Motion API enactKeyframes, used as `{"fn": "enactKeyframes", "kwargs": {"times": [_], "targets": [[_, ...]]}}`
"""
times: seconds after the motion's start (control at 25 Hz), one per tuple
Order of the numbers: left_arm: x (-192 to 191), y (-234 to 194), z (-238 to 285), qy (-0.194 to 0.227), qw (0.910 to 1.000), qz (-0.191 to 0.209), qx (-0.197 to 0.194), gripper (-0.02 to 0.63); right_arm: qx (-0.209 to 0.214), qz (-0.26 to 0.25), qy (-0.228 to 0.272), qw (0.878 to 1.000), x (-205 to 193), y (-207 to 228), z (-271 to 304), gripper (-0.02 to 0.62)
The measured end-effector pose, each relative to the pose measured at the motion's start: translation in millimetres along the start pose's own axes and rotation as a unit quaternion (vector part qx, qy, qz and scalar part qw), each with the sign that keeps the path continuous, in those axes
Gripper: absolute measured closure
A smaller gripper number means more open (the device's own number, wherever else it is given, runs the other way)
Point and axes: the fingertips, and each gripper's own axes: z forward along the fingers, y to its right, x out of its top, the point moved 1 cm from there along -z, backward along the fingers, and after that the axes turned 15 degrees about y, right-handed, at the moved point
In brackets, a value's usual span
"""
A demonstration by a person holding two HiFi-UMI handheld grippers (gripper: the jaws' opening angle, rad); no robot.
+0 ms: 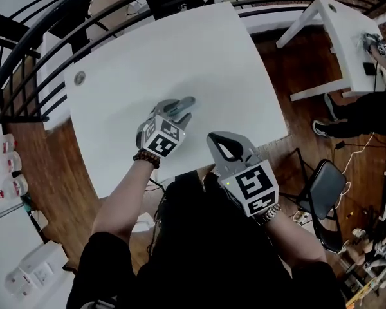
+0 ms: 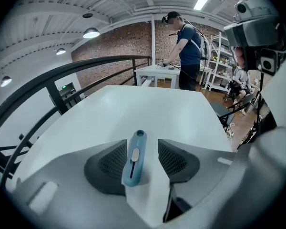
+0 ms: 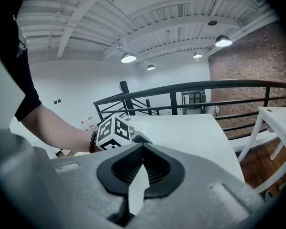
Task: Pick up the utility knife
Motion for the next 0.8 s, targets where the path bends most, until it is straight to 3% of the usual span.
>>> {"fn": "enactKeyframes", "kwargs": {"times": [0.28, 0.48, 0.56, 0.8], "targets": [[-22, -12, 23, -0.009, 0.9991, -0.033, -0.023, 0.377, -0.019, 0.021, -0.024, 0.999, -13, 12, 19, 0.603], [-24, -15, 21, 0.007, 0.9975, -0.062, -0.034, 0.389, -0.031, 0.028, -0.034, 0.999, -21, 16, 27, 0.603], [-23, -14, 24, 0.005, 0.9975, -0.063, -0.033, 0.444, -0.033, 0.029, -0.033, 0.998, -21, 19, 26, 0.603], [-14, -7, 17, 0.001, 0.9982, -0.052, -0.031, 0.446, -0.033, 0.025, -0.023, 0.999, -13, 20, 23, 0.603]]}}
